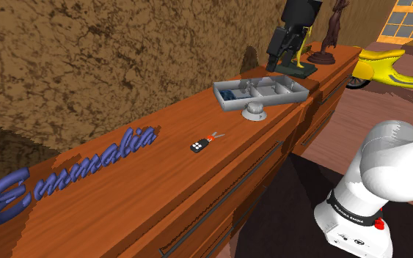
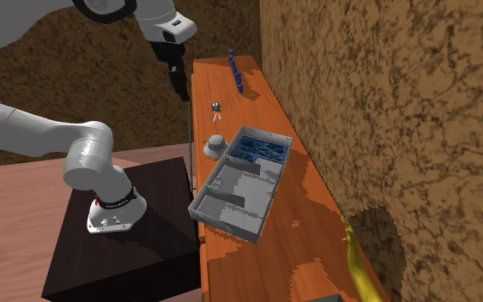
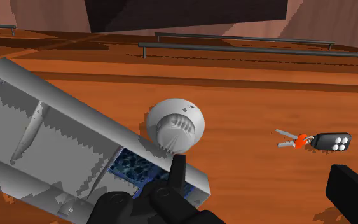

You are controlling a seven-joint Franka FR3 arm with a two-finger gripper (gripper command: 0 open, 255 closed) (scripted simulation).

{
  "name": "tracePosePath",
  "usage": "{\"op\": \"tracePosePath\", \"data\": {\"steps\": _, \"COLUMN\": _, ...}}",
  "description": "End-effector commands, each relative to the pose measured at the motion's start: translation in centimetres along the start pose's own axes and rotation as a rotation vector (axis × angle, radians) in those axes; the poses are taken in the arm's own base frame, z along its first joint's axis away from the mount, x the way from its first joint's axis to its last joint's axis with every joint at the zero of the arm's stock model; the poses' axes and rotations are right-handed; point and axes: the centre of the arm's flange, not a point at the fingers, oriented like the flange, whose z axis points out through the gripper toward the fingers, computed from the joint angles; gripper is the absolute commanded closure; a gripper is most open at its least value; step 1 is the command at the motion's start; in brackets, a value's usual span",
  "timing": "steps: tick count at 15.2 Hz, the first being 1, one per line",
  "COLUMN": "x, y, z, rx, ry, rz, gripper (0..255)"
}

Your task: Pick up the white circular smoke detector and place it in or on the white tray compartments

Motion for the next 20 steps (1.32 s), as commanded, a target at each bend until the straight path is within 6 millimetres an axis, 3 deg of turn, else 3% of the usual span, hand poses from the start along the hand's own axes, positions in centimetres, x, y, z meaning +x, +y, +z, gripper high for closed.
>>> {"op": "tracePosePath", "data": {"steps": 1, "x": 0.0, "y": 0.0, "z": 0.0, "rx": 0.0, "ry": 0.0, "rz": 0.0, "gripper": 0}}
{"op": "tracePosePath", "data": {"steps": 13, "x": 5.6, "y": 7.1, "z": 12.9, "rx": 0.013, "ry": -0.037, "rz": 0.06, "gripper": 0}}
{"op": "tracePosePath", "data": {"steps": 20, "x": 5.5, "y": 7.1, "z": 16.6, "rx": 0.013, "ry": -0.037, "rz": 0.06, "gripper": 0}}
